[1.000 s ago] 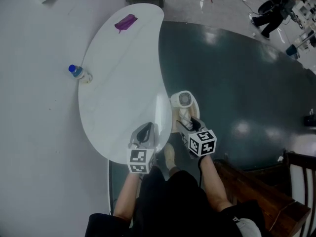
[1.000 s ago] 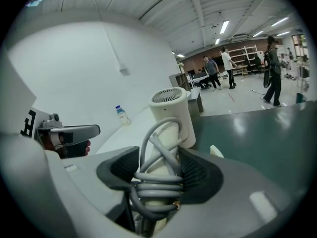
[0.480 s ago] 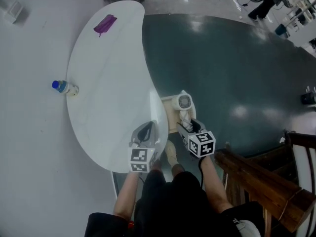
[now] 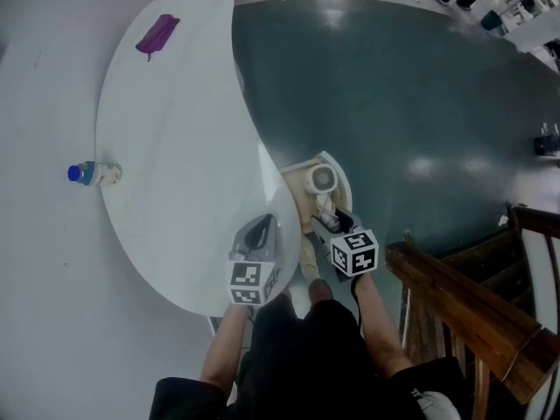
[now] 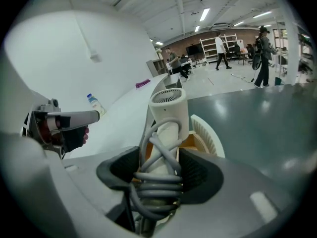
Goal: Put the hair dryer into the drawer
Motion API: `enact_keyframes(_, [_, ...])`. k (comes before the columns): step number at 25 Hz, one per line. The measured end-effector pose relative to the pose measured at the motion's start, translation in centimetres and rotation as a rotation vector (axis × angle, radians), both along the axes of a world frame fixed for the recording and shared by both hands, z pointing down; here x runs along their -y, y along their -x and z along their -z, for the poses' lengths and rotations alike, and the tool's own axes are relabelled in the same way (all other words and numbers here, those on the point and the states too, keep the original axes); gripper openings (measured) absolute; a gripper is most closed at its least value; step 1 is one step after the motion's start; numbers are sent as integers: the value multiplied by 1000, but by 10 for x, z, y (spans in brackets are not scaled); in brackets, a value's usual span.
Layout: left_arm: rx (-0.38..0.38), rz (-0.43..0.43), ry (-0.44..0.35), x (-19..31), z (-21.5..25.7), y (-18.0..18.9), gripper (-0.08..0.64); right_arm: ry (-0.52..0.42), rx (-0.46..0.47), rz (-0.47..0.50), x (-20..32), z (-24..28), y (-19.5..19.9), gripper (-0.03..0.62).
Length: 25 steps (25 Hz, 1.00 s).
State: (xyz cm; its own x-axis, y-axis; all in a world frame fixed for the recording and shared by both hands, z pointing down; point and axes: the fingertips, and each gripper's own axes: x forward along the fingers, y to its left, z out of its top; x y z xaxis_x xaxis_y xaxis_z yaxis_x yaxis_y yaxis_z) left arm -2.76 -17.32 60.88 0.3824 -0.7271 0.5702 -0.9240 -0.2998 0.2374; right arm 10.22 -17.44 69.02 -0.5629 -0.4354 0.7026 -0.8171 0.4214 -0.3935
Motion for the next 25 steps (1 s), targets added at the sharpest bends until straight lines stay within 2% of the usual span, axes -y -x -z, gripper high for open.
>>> enact_keyframes(4, [-4,-31,39,5,-21,-2,8,30,-14,-9,2,-23,2,253])
enact_keyframes(15, [-20,-45,49,21,-52,0,8,118,-44,-14,0,-78,6,253])
enact_keyframes(21, [-28,-16,52,28,-60,5,8,125,-103,14,1,-91,9,253])
enact_keyframes(25, [-32,-27,63,29,-65,3,8,146,-131,24,-2,-95,10,253])
